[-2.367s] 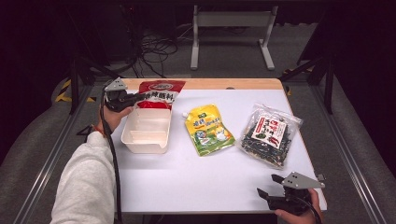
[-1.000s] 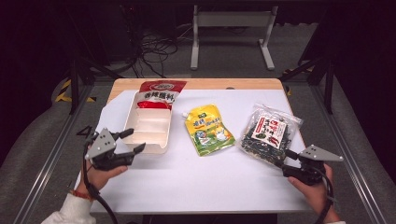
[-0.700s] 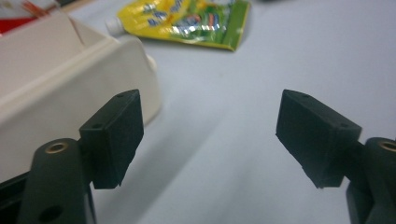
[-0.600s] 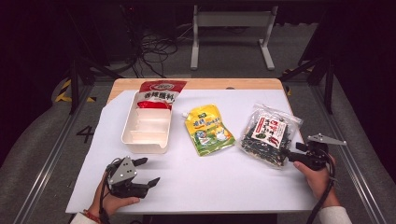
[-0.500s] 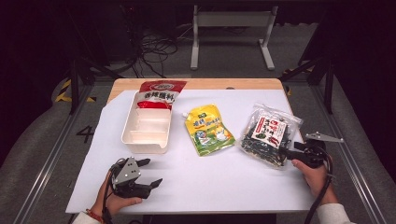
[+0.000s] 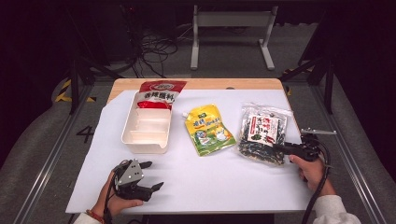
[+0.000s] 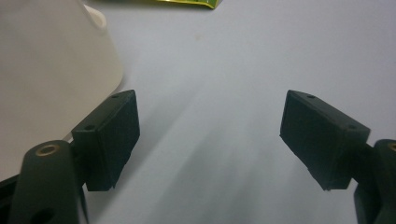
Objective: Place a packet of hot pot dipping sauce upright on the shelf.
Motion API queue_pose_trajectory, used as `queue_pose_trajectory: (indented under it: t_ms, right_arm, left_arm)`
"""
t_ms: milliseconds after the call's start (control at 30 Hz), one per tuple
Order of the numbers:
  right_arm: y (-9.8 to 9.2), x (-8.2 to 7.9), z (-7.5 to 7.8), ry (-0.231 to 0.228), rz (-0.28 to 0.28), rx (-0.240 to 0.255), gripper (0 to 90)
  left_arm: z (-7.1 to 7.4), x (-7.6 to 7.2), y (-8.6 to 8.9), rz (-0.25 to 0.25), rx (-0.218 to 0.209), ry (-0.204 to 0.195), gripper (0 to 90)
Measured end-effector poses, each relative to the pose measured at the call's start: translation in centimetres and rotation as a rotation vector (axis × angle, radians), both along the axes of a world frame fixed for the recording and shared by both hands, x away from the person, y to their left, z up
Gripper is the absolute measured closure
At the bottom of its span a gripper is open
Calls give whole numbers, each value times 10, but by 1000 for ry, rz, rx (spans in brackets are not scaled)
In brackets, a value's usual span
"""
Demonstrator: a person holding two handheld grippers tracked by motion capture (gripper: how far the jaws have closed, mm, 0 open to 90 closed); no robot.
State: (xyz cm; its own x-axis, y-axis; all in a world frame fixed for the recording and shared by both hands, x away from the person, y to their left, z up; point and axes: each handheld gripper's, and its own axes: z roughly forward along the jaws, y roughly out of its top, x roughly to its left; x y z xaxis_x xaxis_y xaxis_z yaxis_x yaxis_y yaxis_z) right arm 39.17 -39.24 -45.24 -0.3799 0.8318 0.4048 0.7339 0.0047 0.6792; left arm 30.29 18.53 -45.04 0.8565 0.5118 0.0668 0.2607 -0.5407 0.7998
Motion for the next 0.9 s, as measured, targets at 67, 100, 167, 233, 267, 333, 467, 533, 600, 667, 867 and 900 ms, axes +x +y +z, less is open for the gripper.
queue_pose_trajectory:
  t_ms: [67,100,167,233,267,333,467,533,600,667,867,900]
  right_arm:
    - [-1,3,0,16,17,25,546]
    - [-2,4,-1,23,28,40,577]
    - [-3,5,-3,29,45,76,633]
    - [-1,4,-3,16,50,73,669]
    - [0,4,-2,15,49,73,690]
    - [0,3,-1,6,57,70,724]
    - [3,0,1,-31,73,40,747]
    - [4,-2,2,-50,77,31,753]
    - [3,-3,2,-54,81,30,754]
    - [4,-5,3,-67,82,26,755]
    - [7,-13,4,-135,95,-1,755]
    - [7,-14,5,-158,101,-8,755]
  left_arm:
    - [0,0,-1,-10,-3,2,208]
    - [-1,0,-1,-12,1,4,208]
    - [-1,1,-1,-10,8,9,208]
    - [-2,1,0,-7,10,15,208]
    - [-3,1,-1,-3,6,21,208]
    - [-3,2,-2,-6,13,22,208]
    - [-3,2,-5,-15,11,22,210]
    - [-4,4,-7,-23,2,33,211]
    - [-4,4,-7,-23,-2,39,211]
    - [-4,4,-8,-32,-6,48,217]
    - [-2,10,-17,-55,-24,66,220]
    - [-1,12,-19,-60,-34,72,219]
